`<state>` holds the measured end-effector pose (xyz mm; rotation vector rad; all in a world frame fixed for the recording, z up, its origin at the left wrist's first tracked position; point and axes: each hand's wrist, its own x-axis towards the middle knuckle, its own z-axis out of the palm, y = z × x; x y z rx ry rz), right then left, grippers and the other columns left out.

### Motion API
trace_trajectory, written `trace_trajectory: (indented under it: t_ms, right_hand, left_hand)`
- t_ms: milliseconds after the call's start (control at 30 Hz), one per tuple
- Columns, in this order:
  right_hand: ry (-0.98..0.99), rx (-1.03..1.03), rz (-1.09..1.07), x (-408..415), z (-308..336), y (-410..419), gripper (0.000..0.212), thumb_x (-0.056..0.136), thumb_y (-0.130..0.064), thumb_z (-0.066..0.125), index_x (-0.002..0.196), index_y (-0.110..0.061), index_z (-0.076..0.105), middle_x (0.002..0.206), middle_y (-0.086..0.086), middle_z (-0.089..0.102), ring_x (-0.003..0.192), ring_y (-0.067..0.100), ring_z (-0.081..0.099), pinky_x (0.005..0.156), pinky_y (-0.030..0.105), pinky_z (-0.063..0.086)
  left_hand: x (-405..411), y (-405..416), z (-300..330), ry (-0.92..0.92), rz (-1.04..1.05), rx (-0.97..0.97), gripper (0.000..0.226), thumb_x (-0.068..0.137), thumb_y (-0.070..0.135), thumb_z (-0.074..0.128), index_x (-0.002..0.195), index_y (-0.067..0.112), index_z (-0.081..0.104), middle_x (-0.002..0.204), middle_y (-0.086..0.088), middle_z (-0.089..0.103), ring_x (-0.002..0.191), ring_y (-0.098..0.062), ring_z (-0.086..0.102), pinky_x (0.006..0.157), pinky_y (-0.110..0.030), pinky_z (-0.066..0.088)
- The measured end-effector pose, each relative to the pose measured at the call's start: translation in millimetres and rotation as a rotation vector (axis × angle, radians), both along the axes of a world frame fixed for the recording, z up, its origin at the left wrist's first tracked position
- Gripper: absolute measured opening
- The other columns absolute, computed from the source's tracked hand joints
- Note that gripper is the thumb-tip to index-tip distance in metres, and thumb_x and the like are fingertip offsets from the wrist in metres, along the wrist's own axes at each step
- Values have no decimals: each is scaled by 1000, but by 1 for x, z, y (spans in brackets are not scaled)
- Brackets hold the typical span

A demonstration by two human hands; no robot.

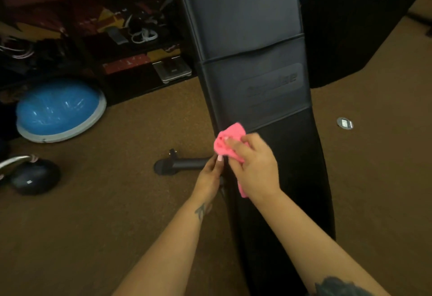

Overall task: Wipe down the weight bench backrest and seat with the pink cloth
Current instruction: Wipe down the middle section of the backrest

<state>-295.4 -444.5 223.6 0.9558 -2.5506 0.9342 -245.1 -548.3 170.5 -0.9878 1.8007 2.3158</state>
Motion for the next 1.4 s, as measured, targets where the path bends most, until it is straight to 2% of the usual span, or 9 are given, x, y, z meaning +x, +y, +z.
trace_trajectory:
  t_ms: [100, 200, 300, 500, 667, 800, 967, 1200, 1400]
  right_hand:
    - [-6, 28, -58, 14, -20, 27, 38, 70, -12, 73, 106, -19, 68, 93, 6, 60, 78, 22, 57, 65, 38, 52]
    - [-57, -83, -218, 5, -21, 31, 39, 71, -7, 72, 107, -19, 68, 93, 5, 58, 76, 18, 56, 65, 39, 53]
    - [-39, -77, -156, 10, -18, 12, 38, 72, -11, 71, 109, -19, 68, 93, 5, 58, 78, 19, 55, 67, 34, 50]
    - [-96, 11, -139, 42, -46, 40, 41, 67, -9, 75, 106, -20, 69, 90, 3, 58, 75, 19, 56, 62, 38, 52]
    - [-130, -69, -234, 34, -37, 16, 39, 73, -12, 71, 111, -22, 66, 95, 2, 56, 79, 17, 54, 66, 35, 52]
    - [-98, 91, -108, 60, -54, 32, 40, 71, -17, 74, 110, -22, 66, 95, 2, 58, 80, 17, 55, 65, 34, 51]
    - [-133, -25, -285, 46, -61, 43, 40, 70, -8, 73, 107, -21, 68, 92, 4, 57, 76, 19, 56, 62, 39, 53]
    - [-104, 79, -140, 69, -69, 42, 38, 72, -20, 70, 109, -22, 66, 93, 1, 58, 78, 16, 55, 64, 34, 52]
    - [-155, -55, -303, 41, -67, 53, 38, 71, -12, 71, 108, -22, 68, 94, 5, 58, 80, 22, 58, 66, 42, 53]
  left_hand:
    - [-1, -3, 2, -33, -4, -38, 46, 95, 50, 49, 138, 33, 49, 141, 4, 53, 129, -16, 48, 110, -48, 37]
    - [-2, -6, 8, -71, -14, -66, 61, 91, 59, 44, 144, 29, 41, 141, 9, 44, 131, -16, 42, 114, -50, 31]
    - [-5, -8, 14, -36, -12, -19, 58, 86, 68, 43, 125, 27, 56, 130, 2, 59, 126, -21, 52, 112, -51, 35]
    - [-13, -13, 31, 8, -53, -84, 124, 50, 98, 42, 149, 24, 34, 151, -4, 42, 137, -26, 42, 114, -53, 29]
    - [-14, -12, 36, 12, -104, -260, 66, 98, 50, 37, 147, 6, 32, 141, -7, 45, 134, -21, 39, 98, -28, 29]
    - [-16, -14, 33, -17, -141, -331, 69, 97, 55, 34, 146, 6, 33, 145, -11, 45, 134, -25, 42, 104, -34, 32]
    - [-17, -10, 31, -23, -135, -380, 71, 96, 58, 31, 148, 9, 30, 152, -12, 38, 140, -28, 36, 112, -40, 29]
    - [-16, -2, 30, -21, -90, -413, 69, 99, 54, 29, 151, 8, 25, 154, -13, 34, 143, -30, 31, 113, -39, 26]
    - [-18, 2, 24, 6, -48, -400, 69, 99, 55, 28, 150, 9, 25, 154, -12, 35, 142, -29, 33, 116, -40, 27]
